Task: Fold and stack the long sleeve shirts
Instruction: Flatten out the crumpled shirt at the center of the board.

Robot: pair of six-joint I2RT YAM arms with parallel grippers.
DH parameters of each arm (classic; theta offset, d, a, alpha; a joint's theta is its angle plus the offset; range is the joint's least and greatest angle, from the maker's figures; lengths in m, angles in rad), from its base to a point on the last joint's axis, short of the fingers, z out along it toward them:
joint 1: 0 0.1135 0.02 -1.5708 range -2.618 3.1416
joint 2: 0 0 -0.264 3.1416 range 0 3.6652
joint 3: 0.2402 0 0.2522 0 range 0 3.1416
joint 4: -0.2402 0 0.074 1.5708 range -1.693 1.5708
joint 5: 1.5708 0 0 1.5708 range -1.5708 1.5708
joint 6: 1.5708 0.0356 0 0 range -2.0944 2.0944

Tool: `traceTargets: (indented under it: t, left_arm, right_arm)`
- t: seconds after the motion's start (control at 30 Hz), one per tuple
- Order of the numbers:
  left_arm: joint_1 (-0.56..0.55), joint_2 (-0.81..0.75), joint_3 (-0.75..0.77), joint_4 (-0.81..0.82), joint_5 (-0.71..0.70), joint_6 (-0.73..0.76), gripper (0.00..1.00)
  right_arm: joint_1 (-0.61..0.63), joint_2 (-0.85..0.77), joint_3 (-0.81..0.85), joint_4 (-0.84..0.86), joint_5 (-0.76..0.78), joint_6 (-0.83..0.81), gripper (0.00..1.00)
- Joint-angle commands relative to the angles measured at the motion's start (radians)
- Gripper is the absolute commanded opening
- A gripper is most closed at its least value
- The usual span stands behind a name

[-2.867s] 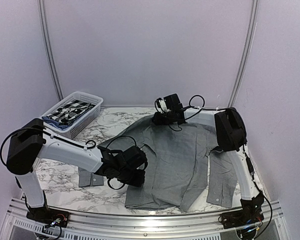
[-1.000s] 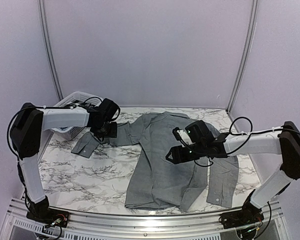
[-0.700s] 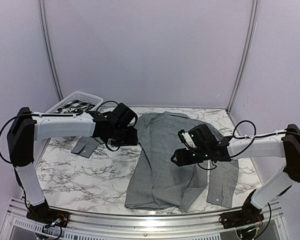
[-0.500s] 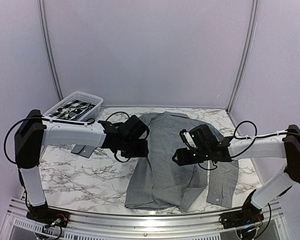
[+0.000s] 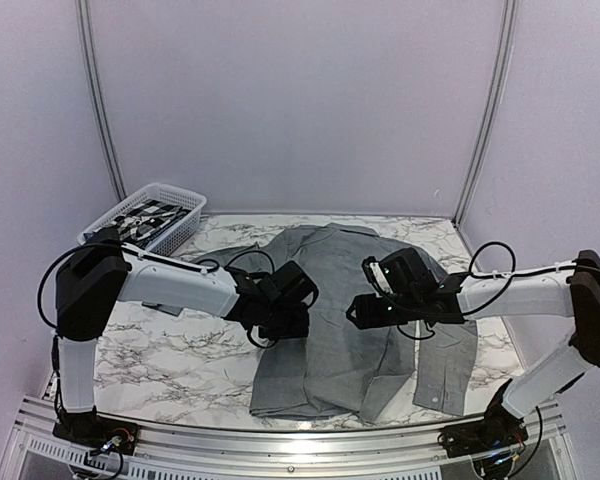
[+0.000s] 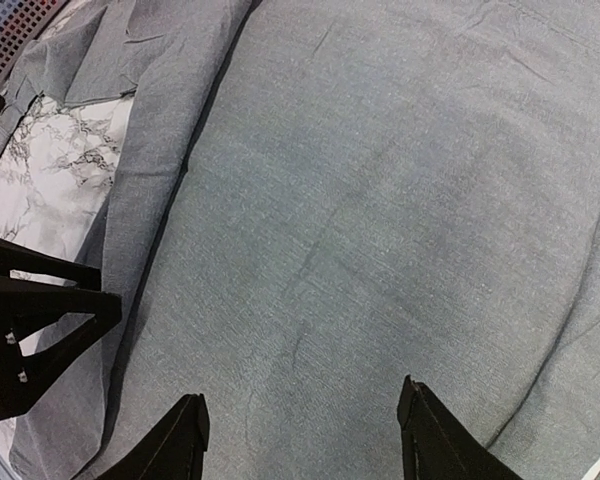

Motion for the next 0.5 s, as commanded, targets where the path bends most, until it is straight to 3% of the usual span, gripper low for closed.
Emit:
traceTargets:
  t: [0.0,0.27,0.47]
  left_arm:
    - [-0.008,0.026,0.031,0.047,-0.015,-0.011,0.35]
    - [0.007,0.001,-0.003,0.051,-0.053,-0.005,0.02]
    - [0.092,-0.136,-0.128,0.052,-0.075,0.058,0.0]
  right_arm:
    - [0.009,0.008,0.003,0.017,0.021,0.008,0.61]
    - [0.009,0.036,0.015,0.02,0.022,0.006,0.6]
    - [0.008,0.049,0.012,0.017,0.02,0.001,0.6]
